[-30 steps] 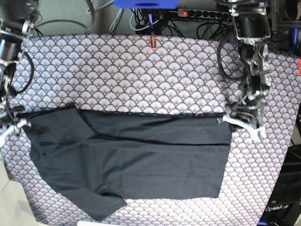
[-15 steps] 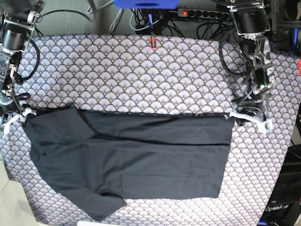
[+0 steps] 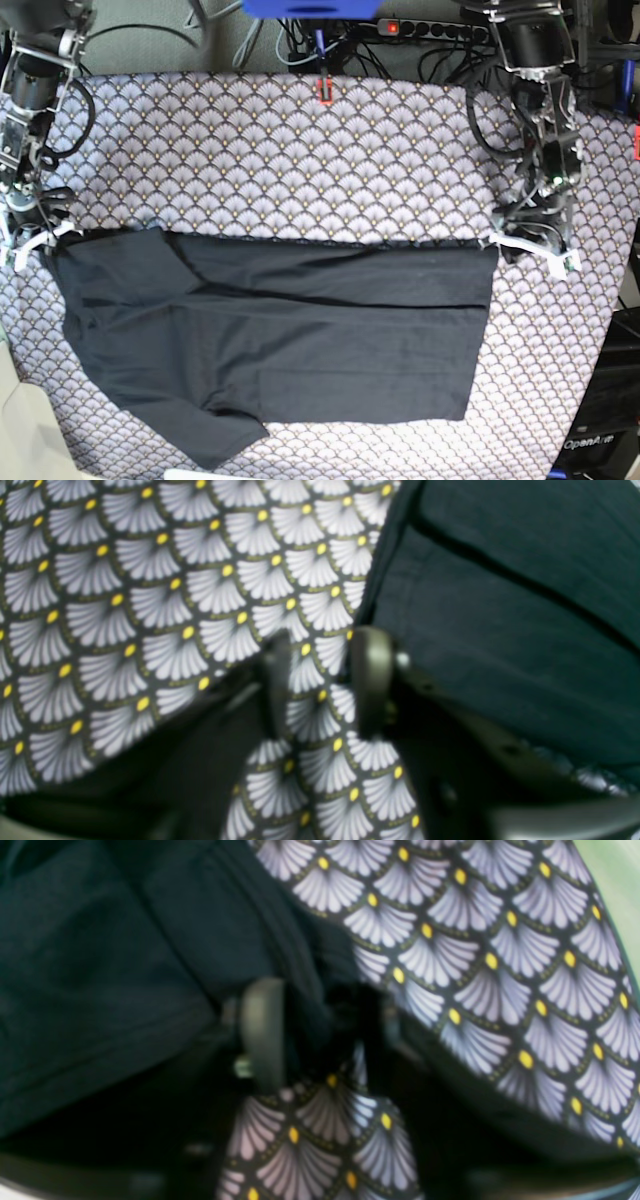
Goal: Fold the T-shirt properly
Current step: 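Lower the folded edge onto the shirt with both grippers, then regrip the folded edge with both grippers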
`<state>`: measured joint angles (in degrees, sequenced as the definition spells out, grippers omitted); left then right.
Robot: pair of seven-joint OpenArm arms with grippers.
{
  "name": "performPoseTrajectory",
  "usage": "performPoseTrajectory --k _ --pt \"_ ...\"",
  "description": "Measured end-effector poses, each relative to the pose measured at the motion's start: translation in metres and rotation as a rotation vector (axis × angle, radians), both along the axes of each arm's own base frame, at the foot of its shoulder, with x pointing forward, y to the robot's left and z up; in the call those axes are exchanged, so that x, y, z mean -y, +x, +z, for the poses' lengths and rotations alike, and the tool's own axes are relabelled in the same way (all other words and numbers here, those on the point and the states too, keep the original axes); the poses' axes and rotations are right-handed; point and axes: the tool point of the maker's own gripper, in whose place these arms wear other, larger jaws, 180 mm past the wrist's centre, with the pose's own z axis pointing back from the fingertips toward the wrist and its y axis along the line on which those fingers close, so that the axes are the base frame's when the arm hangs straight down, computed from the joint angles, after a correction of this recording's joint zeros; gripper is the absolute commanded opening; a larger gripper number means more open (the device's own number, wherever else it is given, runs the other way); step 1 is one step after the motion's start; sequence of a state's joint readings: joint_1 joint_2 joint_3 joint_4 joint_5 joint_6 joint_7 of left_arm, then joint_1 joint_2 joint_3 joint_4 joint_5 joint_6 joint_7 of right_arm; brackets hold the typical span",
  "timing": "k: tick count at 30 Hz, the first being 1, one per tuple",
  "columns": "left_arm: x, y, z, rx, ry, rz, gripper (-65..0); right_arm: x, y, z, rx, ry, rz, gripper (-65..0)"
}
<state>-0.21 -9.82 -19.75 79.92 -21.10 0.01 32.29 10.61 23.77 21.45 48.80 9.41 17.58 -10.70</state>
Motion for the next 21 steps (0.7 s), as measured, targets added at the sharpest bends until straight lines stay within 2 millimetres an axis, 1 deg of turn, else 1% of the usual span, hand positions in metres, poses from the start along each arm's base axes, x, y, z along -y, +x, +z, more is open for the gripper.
performPoseTrajectory --k 2,4,10,13,15,17,19,21 --pt "0.001 0.000 0.000 0.001 -0.002 0.000 -34.0 -0.002 0.000 0.000 0.002 0.003 0.003 -58.1" --pt "0.002 0.000 -0.001 0.000 -0.005 0.000 -31.6 -0.002 0.001 -0.001 0.002 0.004 0.007 -60.2" --pt "0.004 0.001 0.000 0.004 -0.013 0.000 -31.6 -0.003 0.001 0.000 0.002 0.005 0.008 -60.2" --pt "0.012 0.003 -0.001 0.011 -0.035 0.002 -31.6 -0.002 0.001 0.000 0.002 0.004 0.008 -60.2" --pt "0.019 0.008 0.001 0.014 -0.043 -0.006 -31.6 -0.003 0.001 0.000 0.002 0.005 0.008 -60.2" --pt "0.019 0.015 0.005 0.034 -0.045 -0.007 -31.6 -0.003 0.001 -0.001 0.001 0.005 0.008 -60.2" --pt "0.021 0.016 0.000 0.028 -0.055 0.003 -31.6 -0.003 0.000 -0.001 0.001 0.005 0.008 -60.2" --pt "0.024 0.012 -0.012 -0.012 -0.069 0.001 -31.6 -0.004 0.001 -0.001 0.003 0.008 0.008 -60.2"
